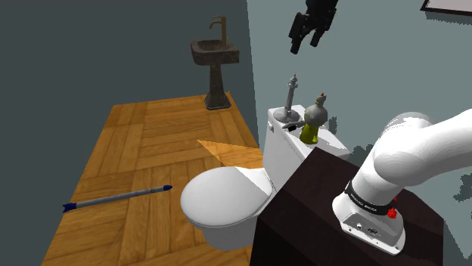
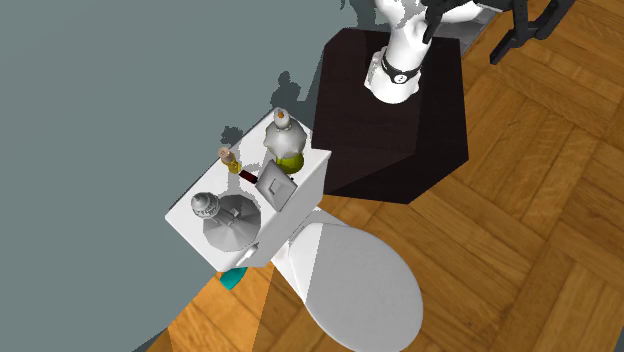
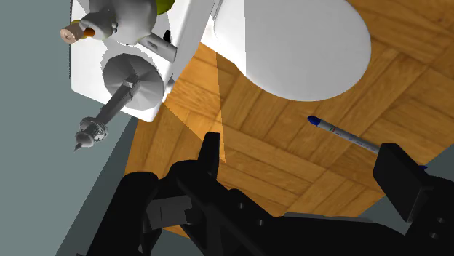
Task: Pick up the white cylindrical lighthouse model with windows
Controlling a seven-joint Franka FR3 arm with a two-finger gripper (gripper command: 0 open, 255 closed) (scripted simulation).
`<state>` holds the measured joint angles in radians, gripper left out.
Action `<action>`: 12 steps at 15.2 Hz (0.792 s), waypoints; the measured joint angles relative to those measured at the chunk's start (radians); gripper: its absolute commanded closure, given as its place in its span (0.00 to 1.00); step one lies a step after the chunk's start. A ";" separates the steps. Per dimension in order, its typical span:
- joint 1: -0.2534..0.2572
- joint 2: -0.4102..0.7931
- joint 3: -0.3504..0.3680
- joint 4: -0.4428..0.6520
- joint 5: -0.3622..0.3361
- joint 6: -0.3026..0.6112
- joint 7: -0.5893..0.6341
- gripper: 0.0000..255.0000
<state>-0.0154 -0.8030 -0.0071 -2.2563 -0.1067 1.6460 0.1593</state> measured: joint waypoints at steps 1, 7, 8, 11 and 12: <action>0.000 0.000 0.000 0.000 0.000 0.000 0.000 0.00; -0.027 0.060 -0.096 -0.051 -0.039 0.117 -0.075 0.00; -0.031 0.077 -0.112 -0.057 -0.045 0.141 -0.086 0.00; -0.047 0.129 -0.174 -0.074 -0.064 0.215 -0.135 0.00; -0.050 0.150 -0.191 -0.074 -0.067 0.237 -0.148 0.00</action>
<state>-0.0651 -0.6528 -0.1977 -2.3305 -0.1739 1.8834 0.0116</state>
